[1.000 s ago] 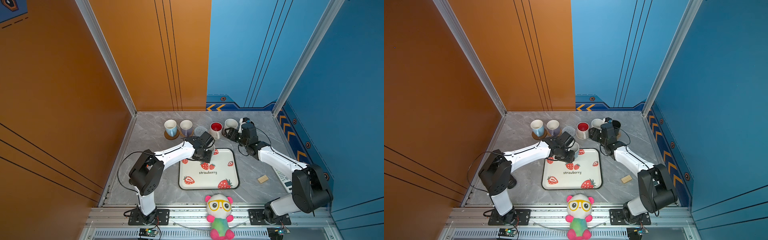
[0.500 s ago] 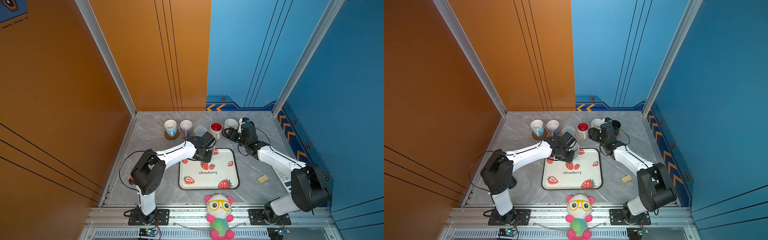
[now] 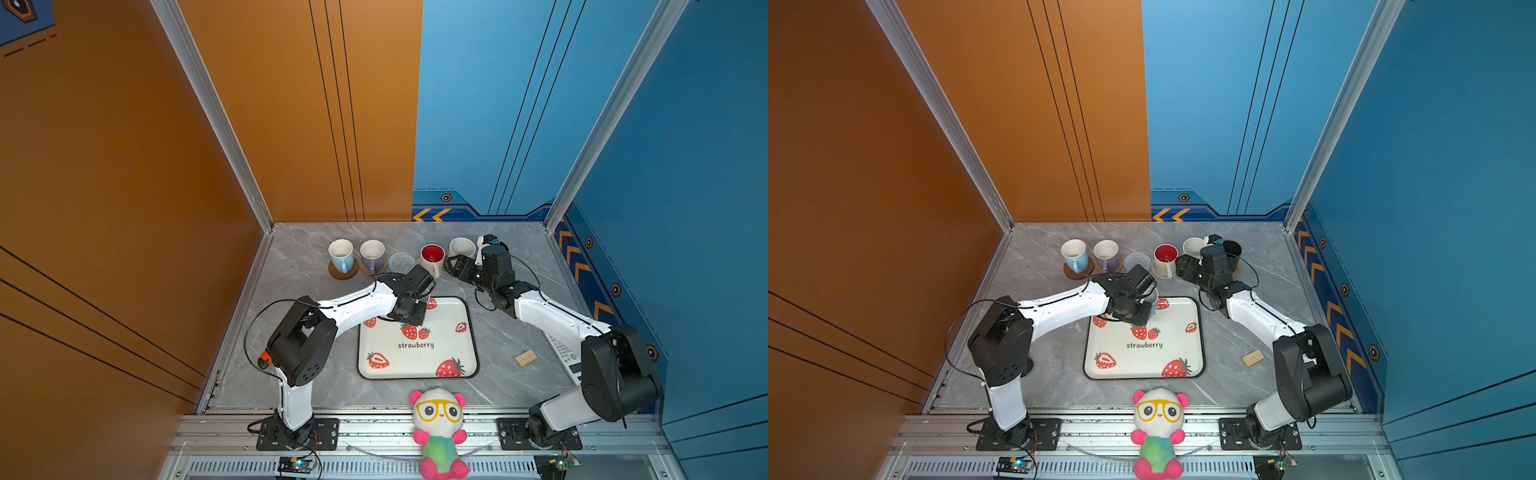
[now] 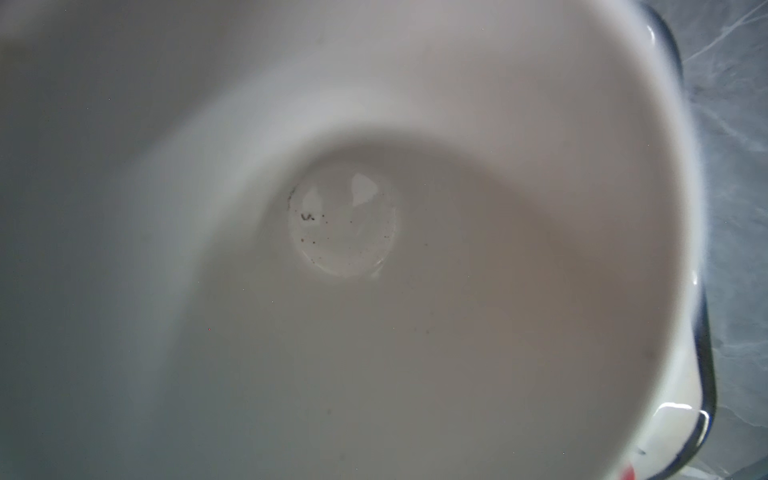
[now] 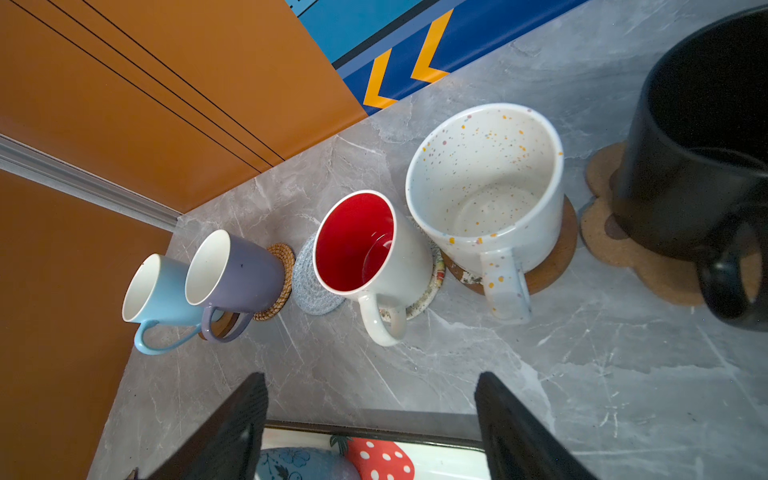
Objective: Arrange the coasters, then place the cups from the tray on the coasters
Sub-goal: 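Grasp the blue-handled mug rim with left gripper and lift it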
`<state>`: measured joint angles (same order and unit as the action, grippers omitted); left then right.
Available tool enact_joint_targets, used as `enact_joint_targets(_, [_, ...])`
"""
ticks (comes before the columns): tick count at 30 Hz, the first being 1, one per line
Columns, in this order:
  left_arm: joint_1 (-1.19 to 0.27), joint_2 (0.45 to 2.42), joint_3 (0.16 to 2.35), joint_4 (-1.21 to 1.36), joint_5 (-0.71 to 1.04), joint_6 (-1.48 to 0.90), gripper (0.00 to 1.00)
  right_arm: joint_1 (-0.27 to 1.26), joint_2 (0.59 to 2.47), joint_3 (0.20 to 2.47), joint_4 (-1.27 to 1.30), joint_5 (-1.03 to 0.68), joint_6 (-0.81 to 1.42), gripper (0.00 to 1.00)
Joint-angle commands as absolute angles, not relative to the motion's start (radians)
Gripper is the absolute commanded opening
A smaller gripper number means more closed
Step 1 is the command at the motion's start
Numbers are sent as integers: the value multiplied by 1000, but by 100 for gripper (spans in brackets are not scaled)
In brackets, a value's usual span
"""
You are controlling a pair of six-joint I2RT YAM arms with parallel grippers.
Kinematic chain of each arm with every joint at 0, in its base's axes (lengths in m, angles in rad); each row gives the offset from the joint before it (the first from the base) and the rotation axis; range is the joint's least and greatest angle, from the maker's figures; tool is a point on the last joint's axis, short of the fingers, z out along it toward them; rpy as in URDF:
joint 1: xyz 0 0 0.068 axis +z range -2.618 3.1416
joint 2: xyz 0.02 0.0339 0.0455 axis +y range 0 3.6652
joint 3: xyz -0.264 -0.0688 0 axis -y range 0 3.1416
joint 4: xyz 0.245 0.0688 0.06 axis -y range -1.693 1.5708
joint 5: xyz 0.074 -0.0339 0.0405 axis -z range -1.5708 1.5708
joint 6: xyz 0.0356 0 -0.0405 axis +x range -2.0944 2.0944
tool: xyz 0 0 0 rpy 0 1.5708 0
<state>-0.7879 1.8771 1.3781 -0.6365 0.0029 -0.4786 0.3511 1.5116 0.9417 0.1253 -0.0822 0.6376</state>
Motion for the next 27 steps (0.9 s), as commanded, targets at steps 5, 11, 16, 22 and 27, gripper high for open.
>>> enact_joint_targets(5, [-798, 1893, 1408, -672, -21, -463, 23, 341, 1533, 974, 132, -109, 657, 77])
enact_joint_targets(11, [-798, 1893, 1407, -686, -43, -463, 0, 341, 1537, 977, 129, -115, 657, 77])
enact_joint_targets(16, [-799, 1883, 1405, -704, -66, -460, 0, 341, 1536, 974, 127, -115, 657, 77])
enact_joint_targets(22, [-807, 1849, 1393, -715, -123, -445, 0, 341, 1537, 977, 126, -117, 658, 77])
enact_joint_targets(27, [-810, 1823, 1381, -722, -155, -443, 0, 341, 1537, 978, 124, -120, 658, 77])
